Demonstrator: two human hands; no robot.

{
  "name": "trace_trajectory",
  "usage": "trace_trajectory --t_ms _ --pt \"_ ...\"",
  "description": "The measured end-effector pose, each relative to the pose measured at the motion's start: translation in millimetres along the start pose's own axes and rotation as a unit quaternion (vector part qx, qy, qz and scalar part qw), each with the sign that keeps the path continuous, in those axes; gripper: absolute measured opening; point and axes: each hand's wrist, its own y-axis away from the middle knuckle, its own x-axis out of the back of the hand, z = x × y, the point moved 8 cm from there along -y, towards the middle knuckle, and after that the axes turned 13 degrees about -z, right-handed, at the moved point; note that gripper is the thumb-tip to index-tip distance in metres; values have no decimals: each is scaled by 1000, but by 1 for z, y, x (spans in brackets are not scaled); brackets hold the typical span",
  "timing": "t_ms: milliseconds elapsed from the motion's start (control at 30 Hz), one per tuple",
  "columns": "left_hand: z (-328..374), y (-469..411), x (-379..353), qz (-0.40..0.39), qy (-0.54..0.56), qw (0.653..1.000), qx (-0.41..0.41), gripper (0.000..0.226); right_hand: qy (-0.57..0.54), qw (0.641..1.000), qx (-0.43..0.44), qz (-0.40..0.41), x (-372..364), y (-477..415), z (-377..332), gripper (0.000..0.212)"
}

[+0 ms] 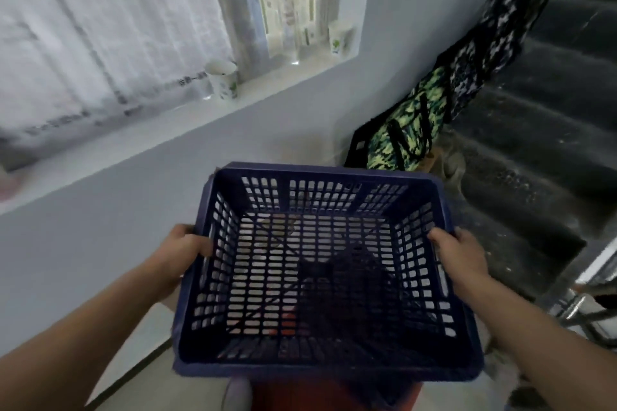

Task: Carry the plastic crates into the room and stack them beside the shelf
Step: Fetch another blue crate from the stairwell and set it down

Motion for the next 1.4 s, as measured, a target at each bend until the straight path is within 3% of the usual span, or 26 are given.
trace_trajectory --t_ms 167,633,767,933,1167,1400 --pt "-48 82 45 57 75 996 7 54 73 994 44 -71 -47 34 -40 42" --pt "-293 323 191 240 265 932 61 53 189 928 117 -300 -277 249 -65 24" --pt "-374 406 235 289 304 905 72 51 217 892 161 -362 -350 355 -59 13" --pt "-469 512 276 349 344 867 93 45 250 849 207 -418 -435 477 -36 16" --pt "-574 645 310 438 409 794 100 37 291 770 262 -503 -536 631 -1 19" --pt "-650 747 317 509 465 715 117 46 319 681 322 -575 -625 767 23 21"
